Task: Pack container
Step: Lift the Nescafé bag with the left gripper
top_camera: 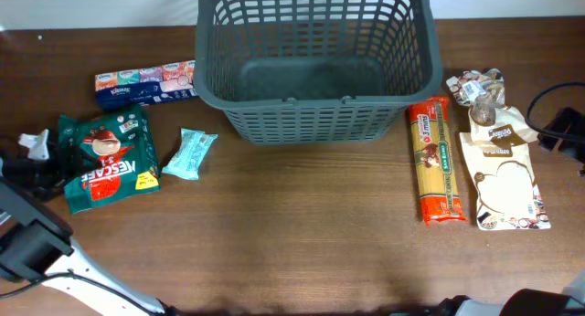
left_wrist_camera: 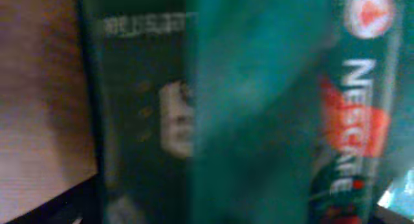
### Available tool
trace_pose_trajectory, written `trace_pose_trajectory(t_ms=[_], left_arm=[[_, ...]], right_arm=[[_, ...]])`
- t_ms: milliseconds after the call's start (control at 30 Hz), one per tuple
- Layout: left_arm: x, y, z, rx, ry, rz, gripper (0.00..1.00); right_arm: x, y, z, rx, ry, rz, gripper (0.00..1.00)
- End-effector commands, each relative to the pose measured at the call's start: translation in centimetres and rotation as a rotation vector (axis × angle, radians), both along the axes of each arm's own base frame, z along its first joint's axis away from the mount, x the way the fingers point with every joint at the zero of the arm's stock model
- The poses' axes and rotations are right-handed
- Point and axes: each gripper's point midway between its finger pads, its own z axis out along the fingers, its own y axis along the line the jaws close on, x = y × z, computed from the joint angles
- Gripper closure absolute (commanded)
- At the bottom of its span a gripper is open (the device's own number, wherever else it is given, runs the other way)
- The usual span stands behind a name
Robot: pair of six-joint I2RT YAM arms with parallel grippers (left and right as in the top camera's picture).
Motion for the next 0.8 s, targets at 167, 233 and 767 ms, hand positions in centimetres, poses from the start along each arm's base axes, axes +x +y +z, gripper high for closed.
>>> trace_pose_trajectory(t_ms=[167, 233, 767], left_arm=[[0.9, -1.3, -2.3, -0.090, -0.032, -0.010, 0.98], [1.3, -1.6, -2.0, -0.115, -0.058, -0.004, 0.98], [4.8, -5.3, 5.7, -0.219, -0.331, -0.084, 0.98]], right_arm=[[-0.1, 0.0, 0.4, 0.001, -0.015, -0.005, 0.01], [-0.1, 0.0, 0.4, 0.001, -0.015, -0.005, 0.01], [-0.1, 0.0, 0.4, 0.001, -0.015, -0.005, 0.01]])
